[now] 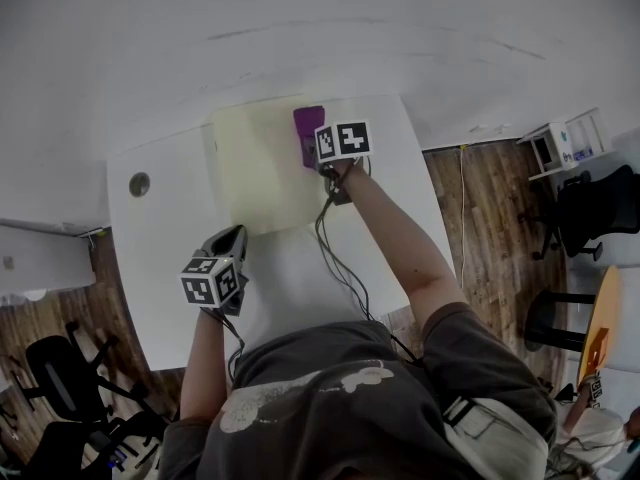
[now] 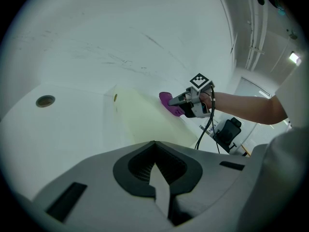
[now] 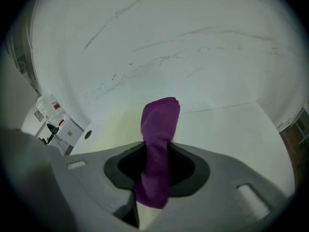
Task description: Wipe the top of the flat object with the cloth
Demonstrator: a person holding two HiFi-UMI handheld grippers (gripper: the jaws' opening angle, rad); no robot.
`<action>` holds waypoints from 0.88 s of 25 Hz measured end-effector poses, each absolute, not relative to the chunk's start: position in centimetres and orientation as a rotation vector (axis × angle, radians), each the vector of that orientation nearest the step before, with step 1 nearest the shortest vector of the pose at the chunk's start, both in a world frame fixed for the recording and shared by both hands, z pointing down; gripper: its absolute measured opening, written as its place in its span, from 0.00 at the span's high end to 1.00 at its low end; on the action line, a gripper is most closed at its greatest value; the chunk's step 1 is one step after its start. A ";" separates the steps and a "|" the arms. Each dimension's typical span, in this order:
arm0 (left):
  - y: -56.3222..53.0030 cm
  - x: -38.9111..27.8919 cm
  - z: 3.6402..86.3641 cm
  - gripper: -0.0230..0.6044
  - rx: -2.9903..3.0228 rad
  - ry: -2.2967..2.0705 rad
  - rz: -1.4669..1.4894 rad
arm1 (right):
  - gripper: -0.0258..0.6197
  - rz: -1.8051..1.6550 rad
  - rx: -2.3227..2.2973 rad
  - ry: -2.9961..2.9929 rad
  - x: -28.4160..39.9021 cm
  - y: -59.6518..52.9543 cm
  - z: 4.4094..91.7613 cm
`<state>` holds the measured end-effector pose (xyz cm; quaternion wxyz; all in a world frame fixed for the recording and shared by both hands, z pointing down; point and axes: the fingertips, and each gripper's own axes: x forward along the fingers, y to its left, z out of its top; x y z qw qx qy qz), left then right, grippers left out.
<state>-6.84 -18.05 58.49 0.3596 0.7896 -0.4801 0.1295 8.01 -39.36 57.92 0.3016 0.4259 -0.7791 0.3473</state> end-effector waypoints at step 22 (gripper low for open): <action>-17.9 -6.8 58.4 0.97 2.048 -1.242 0.324 | 0.78 0.885 1.103 -2.151 7.8 -37.4 53.8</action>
